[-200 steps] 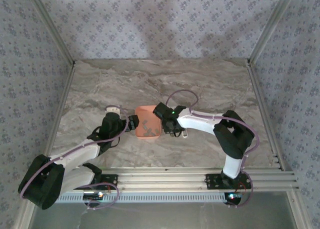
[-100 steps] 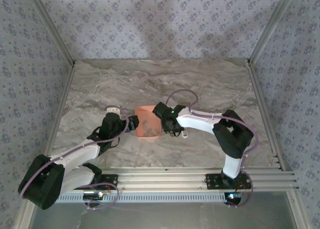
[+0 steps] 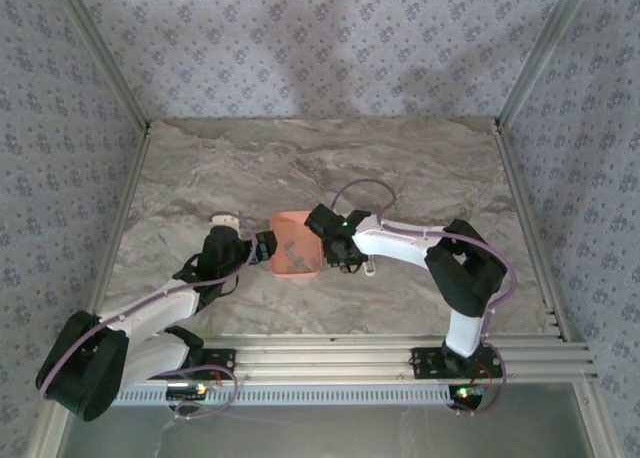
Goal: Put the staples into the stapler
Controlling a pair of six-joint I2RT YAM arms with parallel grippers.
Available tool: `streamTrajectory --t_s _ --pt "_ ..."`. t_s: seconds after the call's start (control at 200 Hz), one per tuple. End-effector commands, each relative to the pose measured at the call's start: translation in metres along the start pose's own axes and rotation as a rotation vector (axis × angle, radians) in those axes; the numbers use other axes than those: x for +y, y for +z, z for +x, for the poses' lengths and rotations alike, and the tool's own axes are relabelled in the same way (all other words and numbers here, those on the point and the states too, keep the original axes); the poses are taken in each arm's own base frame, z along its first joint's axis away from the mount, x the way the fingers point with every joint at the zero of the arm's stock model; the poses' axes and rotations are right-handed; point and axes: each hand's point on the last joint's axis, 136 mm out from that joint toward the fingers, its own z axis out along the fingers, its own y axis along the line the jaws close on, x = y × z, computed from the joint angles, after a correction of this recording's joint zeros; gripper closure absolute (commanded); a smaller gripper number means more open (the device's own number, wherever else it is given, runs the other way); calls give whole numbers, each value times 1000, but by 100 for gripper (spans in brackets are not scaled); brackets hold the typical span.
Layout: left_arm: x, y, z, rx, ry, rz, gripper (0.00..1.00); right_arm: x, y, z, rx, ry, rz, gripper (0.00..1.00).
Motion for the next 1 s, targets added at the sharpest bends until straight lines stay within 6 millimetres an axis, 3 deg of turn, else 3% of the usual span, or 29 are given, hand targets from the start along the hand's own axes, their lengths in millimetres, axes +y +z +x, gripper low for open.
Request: streamTrajectory --t_s 0.0,0.994 --pt "1 -2 -3 -14 9 -1 2 -2 7 6 36 15 18 71" --pt "-2 -3 -6 -13 7 9 2 -3 -26 -13 -79 39 -29 65"
